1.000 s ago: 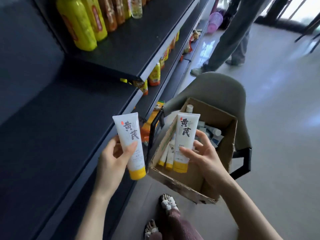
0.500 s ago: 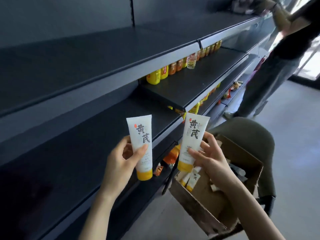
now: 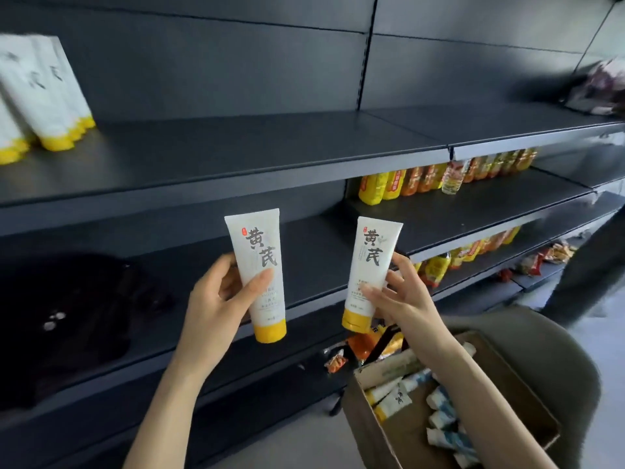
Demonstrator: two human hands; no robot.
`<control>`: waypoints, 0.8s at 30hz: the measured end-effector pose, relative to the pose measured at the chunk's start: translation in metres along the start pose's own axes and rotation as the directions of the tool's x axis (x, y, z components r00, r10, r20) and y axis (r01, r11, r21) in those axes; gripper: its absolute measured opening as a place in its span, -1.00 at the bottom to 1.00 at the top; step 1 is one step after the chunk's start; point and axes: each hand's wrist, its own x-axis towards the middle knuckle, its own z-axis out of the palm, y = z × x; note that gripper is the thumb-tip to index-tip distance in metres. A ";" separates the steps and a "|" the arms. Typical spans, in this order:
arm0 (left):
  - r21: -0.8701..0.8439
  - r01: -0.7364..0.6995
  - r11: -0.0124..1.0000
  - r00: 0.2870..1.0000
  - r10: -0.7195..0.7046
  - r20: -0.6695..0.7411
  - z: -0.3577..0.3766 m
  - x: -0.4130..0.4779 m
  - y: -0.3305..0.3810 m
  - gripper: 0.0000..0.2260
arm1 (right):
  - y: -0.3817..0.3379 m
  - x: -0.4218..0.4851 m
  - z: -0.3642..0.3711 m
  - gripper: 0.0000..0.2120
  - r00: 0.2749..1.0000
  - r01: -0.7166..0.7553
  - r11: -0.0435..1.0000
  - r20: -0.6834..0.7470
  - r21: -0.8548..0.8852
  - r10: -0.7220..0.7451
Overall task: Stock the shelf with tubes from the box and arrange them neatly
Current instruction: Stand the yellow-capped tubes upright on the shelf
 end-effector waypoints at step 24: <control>0.116 -0.187 0.975 0.881 0.219 -0.419 -0.212 -0.019 0.102 -0.81 | -0.052 0.051 0.231 -0.50 0.909 0.143 0.958 0.350 0.248 -0.226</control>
